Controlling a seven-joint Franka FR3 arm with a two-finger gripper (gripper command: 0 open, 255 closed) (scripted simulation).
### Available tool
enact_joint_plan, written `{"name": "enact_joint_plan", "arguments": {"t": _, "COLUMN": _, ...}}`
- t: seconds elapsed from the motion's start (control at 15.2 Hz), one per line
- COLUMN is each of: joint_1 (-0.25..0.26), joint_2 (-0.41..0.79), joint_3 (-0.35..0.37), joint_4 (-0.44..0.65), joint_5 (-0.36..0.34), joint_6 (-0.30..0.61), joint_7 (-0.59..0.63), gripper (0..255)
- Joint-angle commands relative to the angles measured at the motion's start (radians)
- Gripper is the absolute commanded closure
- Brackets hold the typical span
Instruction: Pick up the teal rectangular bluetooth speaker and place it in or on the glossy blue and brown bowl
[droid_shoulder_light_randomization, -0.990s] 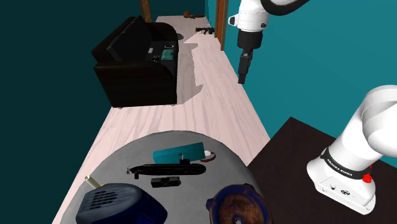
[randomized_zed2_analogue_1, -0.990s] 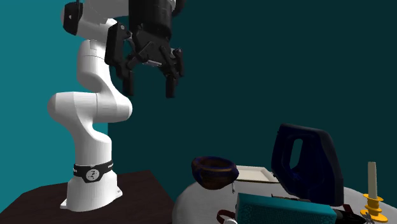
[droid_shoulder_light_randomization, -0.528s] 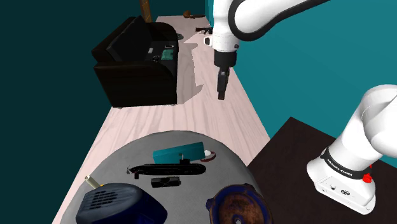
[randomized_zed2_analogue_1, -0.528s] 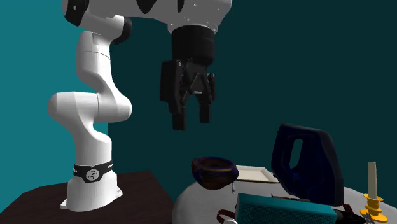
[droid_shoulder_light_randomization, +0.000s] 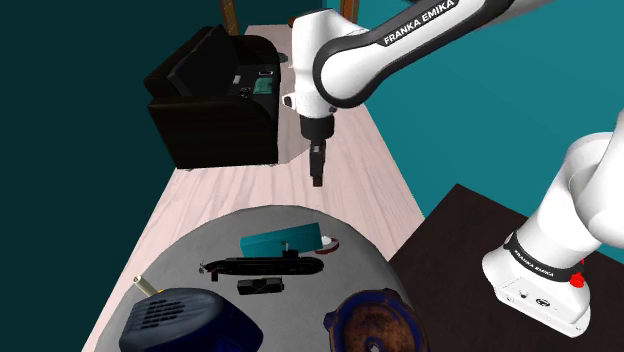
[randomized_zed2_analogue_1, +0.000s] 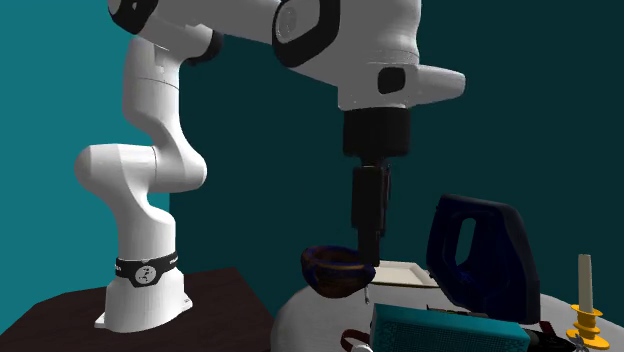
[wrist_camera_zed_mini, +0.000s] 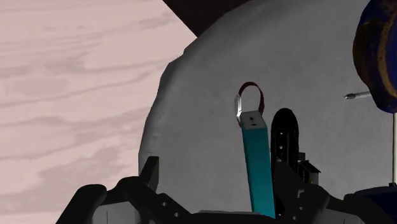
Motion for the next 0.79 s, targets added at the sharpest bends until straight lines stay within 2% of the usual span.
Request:
{"name": "enact_joint_plan", "arguments": {"t": 0.0, "joint_1": 0.018, "joint_2": 0.061, "joint_3": 0.017, "joint_4": 0.035, "joint_5": -0.002, "joint_6": 0.023, "joint_7": -0.005, "gripper": 0}}
{"name": "enact_joint_plan", "arguments": {"t": 0.73, "joint_1": 0.124, "joint_2": 0.404, "joint_3": 0.085, "joint_4": 0.299, "joint_5": -0.055, "joint_6": 0.076, "joint_7": -0.038, "gripper": 0}}
